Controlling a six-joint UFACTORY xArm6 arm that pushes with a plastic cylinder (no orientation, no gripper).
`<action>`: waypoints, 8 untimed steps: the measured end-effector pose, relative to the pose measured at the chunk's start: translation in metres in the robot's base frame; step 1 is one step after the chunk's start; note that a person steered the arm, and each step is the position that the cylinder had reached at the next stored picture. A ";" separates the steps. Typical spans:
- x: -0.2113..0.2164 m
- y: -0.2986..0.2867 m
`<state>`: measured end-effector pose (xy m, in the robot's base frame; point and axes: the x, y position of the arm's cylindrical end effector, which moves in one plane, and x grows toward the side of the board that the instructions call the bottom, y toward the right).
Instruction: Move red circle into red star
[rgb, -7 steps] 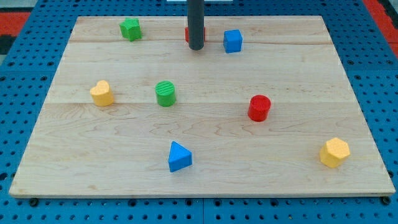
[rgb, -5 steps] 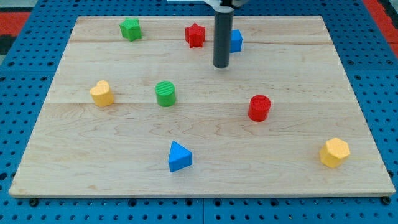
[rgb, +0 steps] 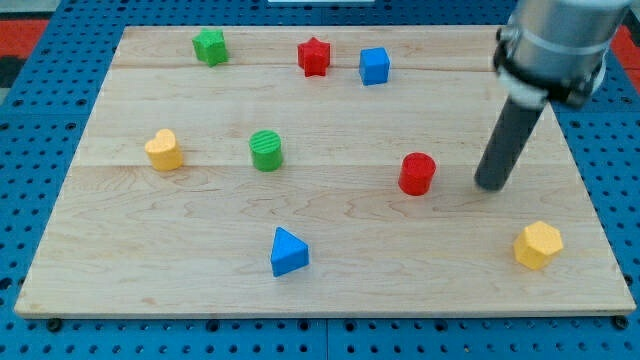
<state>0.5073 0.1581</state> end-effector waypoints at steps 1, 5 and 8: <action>-0.004 -0.061; -0.048 -0.043; -0.032 -0.099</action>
<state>0.4758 0.0588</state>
